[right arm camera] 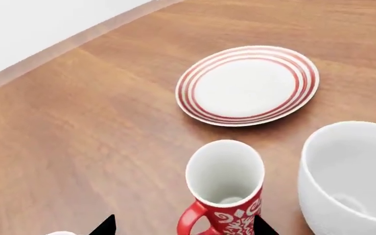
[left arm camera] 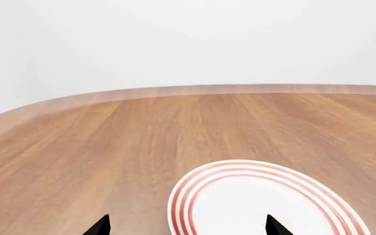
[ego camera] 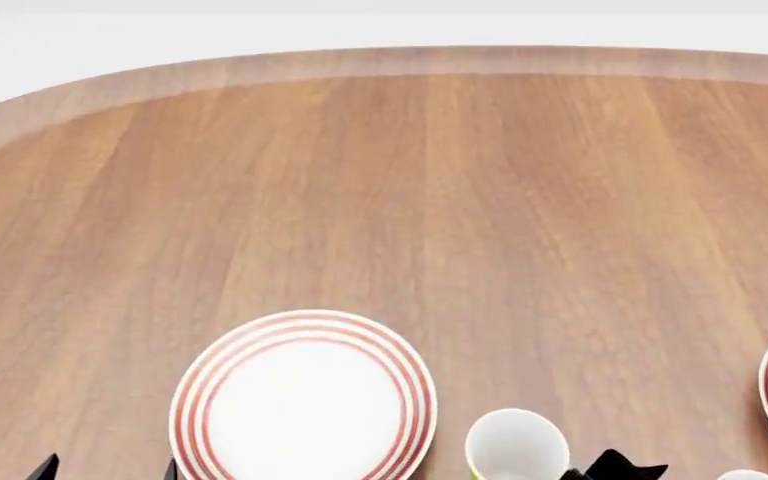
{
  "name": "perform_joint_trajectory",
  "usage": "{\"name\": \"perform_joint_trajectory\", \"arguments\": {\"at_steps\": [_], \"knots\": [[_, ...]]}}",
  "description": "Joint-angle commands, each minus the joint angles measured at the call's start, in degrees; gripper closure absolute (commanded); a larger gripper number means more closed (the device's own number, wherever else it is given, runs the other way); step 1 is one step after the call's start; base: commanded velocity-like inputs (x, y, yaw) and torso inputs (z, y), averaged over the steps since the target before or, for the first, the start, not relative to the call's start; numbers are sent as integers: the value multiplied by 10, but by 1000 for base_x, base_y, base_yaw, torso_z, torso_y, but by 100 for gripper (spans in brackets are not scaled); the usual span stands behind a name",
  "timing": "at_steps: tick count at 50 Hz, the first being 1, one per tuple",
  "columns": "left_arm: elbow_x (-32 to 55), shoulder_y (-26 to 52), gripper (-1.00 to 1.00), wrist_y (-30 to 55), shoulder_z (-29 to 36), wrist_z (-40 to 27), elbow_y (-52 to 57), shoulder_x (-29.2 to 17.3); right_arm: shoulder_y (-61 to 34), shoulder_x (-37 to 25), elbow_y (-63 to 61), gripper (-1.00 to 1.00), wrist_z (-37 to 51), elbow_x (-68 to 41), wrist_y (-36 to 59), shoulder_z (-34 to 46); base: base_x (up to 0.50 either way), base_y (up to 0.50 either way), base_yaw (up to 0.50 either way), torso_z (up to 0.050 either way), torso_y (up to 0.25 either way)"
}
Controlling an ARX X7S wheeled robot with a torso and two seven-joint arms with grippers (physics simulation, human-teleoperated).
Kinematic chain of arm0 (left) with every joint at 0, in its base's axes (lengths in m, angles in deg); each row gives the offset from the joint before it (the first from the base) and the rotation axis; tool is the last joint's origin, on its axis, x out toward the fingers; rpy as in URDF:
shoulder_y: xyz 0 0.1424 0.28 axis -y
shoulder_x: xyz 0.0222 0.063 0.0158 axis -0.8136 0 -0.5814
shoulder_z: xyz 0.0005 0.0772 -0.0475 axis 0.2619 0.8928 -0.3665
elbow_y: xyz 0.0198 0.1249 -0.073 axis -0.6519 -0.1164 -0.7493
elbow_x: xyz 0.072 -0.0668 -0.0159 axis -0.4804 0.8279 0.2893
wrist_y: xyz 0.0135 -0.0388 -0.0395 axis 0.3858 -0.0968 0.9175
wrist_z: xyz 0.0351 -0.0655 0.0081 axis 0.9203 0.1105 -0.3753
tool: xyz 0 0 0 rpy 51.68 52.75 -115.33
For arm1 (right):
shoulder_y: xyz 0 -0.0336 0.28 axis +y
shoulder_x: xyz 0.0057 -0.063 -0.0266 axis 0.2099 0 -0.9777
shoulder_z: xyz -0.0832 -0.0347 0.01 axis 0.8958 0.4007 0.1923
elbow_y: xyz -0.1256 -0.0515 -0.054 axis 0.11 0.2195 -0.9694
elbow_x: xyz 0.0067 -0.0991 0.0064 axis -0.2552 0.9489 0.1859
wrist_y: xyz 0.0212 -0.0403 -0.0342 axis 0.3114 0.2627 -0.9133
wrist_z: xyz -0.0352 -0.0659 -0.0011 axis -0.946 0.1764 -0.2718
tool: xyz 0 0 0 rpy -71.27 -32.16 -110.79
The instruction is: Put the red mug on the left plate.
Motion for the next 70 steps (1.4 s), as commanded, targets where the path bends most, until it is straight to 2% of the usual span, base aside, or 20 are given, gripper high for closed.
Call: {"name": "perform_joint_trajectory", "arguments": {"at_steps": [1, 10, 11, 14, 39, 48, 70], "knots": [[1, 0, -100, -2, 5, -4, 0, -3, -18, 3, 28, -100, 42, -20, -19, -8, 0, 0, 0, 0, 0], [1, -1, -100, -4, 11, -6, 0, -5, -37, 11, 55, -100, 91, -44, -46, -3, 0, 0, 0, 0, 0], [0, 2, -100, -8, 13, -5, -9, -4, -65, 20, 112, -100, 147, -101, -102, 21, 0, 0, 0, 0, 0], [1, 1, -100, -8, 14, -5, -9, -5, -67, 11, 125, -100, 155, -113, -116, 37, 0, 0, 0, 0, 0], [6, 5, -100, -11, 22, -12, -15, -9, -97, -5, 199, -100, 170, -134, -174, 77, 0, 0, 0, 0, 0], [8, 5, -100, -12, 24, -14, -14, -11, -82, -28, 151, -100, 146, -146, -170, 106, 0, 0, 0, 0, 0], [13, 6, -100, -13, 30, -20, -15, -16, -82, -37, 153, -100, 154, -157, -181, 119, 0, 0, 0, 0, 0]]}}
